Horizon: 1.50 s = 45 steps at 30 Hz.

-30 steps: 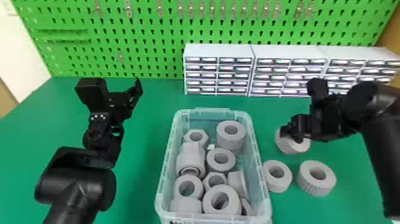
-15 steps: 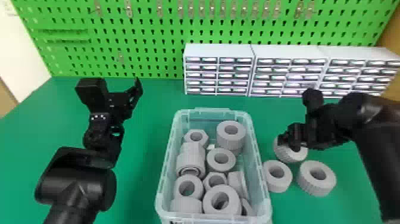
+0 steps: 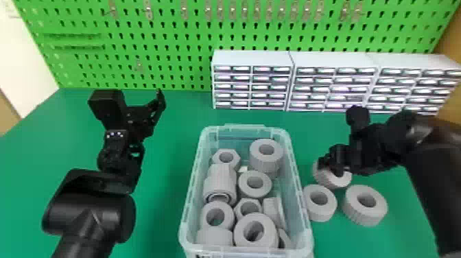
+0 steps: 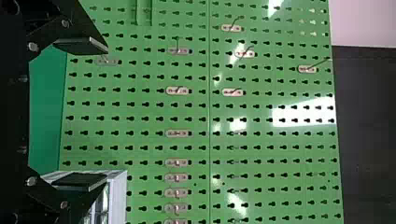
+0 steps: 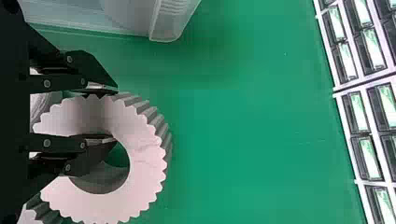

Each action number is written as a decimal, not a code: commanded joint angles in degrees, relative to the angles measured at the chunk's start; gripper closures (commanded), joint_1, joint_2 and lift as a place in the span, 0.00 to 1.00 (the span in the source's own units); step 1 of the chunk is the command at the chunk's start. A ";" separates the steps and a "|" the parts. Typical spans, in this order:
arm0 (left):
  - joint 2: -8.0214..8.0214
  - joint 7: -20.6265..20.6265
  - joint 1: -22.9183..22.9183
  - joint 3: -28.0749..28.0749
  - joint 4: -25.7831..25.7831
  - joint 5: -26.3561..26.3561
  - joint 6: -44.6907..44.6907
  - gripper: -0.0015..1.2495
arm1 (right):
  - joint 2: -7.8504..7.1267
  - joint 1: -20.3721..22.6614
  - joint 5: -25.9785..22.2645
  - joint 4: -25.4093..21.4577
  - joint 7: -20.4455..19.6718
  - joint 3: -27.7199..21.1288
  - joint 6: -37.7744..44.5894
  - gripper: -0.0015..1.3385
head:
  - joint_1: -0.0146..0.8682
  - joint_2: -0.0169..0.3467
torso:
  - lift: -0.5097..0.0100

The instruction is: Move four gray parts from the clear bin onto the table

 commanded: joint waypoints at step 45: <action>-0.13 0.00 1.14 1.04 0.00 -0.08 0.00 0.24 | 0.61 -2.56 -2.31 -22.17 0.00 6.56 9.83 0.38 | 0.80 0.24 | 0.88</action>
